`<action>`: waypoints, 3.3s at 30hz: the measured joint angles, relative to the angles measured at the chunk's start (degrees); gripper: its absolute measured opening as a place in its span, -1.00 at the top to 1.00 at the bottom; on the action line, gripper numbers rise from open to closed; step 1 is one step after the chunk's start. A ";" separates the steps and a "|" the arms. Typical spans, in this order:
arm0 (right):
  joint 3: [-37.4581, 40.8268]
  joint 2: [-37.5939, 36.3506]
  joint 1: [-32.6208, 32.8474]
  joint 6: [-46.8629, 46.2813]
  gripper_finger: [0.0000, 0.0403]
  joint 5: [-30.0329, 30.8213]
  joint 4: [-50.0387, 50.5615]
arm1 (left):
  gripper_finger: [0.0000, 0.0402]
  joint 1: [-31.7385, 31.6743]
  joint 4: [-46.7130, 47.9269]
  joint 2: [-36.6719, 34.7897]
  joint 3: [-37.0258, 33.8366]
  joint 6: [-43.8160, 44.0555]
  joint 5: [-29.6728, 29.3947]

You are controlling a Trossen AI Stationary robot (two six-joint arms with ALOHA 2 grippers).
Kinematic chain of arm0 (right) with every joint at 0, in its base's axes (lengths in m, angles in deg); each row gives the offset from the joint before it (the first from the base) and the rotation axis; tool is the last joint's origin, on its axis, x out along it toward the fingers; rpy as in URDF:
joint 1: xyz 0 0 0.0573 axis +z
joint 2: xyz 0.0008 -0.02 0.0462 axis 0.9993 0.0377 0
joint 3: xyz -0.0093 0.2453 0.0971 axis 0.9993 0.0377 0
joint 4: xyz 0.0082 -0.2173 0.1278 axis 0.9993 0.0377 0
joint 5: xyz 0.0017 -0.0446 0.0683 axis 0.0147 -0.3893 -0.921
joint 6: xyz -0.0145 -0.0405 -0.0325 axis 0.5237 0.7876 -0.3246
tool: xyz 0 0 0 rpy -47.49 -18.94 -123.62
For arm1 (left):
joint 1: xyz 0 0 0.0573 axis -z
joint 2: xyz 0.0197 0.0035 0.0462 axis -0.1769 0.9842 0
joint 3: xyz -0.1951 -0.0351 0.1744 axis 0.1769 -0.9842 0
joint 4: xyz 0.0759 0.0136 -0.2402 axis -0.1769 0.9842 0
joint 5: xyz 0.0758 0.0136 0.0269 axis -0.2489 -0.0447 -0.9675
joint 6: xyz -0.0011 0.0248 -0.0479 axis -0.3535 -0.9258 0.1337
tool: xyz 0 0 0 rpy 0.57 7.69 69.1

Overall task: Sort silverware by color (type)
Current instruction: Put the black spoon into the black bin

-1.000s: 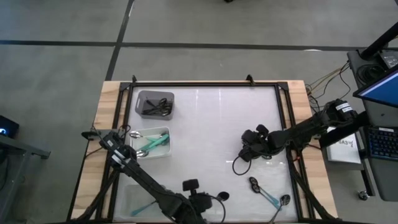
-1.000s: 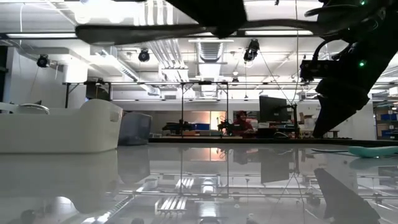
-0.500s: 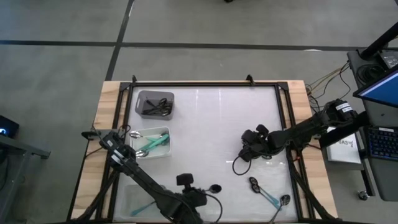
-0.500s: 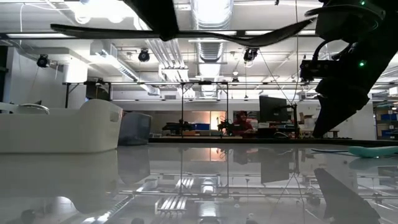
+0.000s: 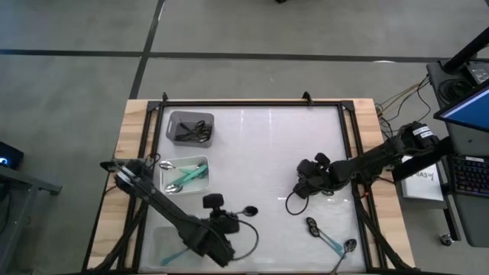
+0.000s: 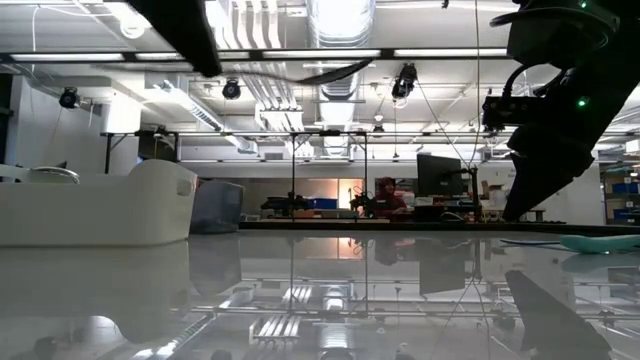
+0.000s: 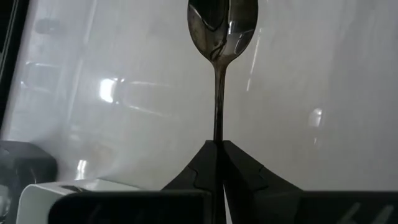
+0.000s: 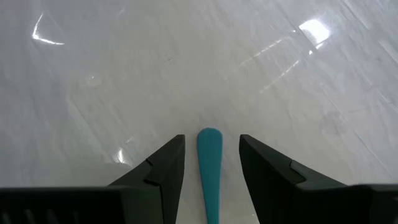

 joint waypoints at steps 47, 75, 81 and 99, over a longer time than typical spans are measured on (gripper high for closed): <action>-0.02 0.00 0.01 0.00 0.28 -0.04 -2.43 | 1.00 -69.34 -34.78 -58.90 -63.50 -34.15 14.93; -0.02 0.00 0.00 0.00 0.28 -0.04 -2.62 | 0.88 -70.12 -37.39 -48.21 -62.95 -40.85 14.32; -0.02 0.00 0.01 0.00 0.28 -0.04 -2.60 | 0.88 -67.71 -44.22 -50.65 -62.95 -40.01 28.51; -0.02 0.00 0.01 0.00 0.28 -0.04 -2.62 | 0.88 -49.14 -66.65 -50.97 -62.95 -30.37 40.55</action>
